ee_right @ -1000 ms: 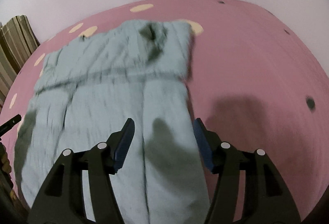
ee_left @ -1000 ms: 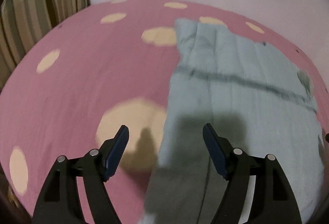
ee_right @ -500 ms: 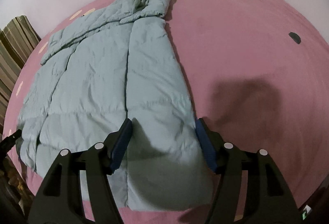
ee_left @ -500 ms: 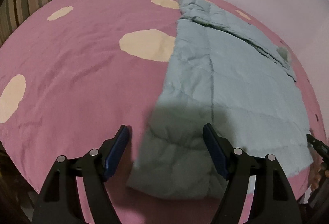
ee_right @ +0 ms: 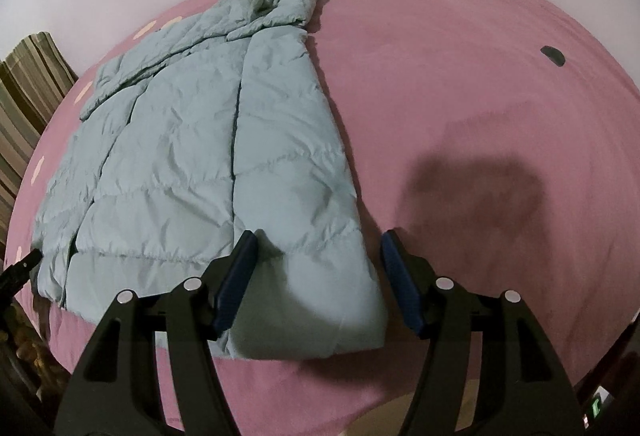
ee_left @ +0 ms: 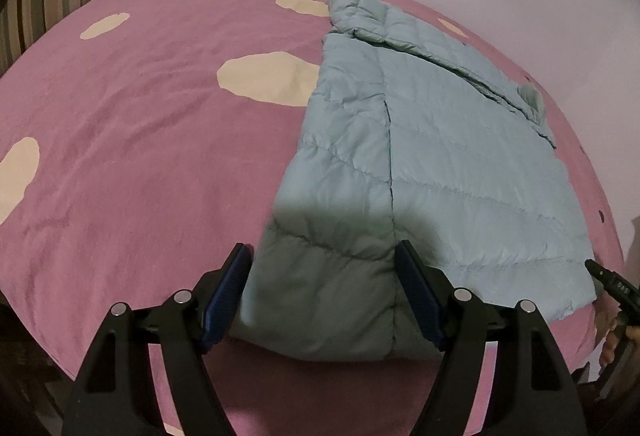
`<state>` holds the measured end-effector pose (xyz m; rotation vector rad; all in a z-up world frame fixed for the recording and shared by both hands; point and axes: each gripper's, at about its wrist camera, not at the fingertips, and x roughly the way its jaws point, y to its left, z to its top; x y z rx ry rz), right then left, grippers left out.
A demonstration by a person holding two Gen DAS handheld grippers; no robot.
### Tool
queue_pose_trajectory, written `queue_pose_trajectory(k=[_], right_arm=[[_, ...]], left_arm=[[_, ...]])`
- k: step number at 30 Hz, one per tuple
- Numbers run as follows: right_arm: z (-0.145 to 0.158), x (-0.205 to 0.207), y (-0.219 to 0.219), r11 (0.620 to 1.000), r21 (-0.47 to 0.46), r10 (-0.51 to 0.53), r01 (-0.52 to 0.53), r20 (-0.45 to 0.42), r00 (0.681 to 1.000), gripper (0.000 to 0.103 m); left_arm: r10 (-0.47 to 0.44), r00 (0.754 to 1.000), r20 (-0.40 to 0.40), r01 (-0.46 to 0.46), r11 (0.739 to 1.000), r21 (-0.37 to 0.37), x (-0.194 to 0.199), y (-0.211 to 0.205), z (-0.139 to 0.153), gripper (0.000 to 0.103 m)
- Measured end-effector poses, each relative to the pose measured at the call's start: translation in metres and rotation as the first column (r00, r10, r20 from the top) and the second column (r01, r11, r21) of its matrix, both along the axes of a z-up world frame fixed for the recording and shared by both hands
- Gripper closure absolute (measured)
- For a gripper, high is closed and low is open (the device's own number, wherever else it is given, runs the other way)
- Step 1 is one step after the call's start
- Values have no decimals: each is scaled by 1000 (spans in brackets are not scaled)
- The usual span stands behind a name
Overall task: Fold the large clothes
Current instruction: 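Grasp the jacket hem with both tools and lift it toward the collar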
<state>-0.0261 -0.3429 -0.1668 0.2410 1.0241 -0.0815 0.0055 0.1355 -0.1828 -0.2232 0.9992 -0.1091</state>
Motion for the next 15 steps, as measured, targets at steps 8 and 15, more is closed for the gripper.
queue_pose_trajectory(k=[8, 15], right_arm=[[0, -9, 8, 1000, 1, 21, -21, -2, 1000, 80], [8, -18, 14, 998, 33, 44, -45, 40, 998, 98]], left_arm=[[33, 999, 8, -33, 999, 12, -5, 6, 1, 76], [48, 998, 45, -46, 998, -36, -14, 7, 10, 100]])
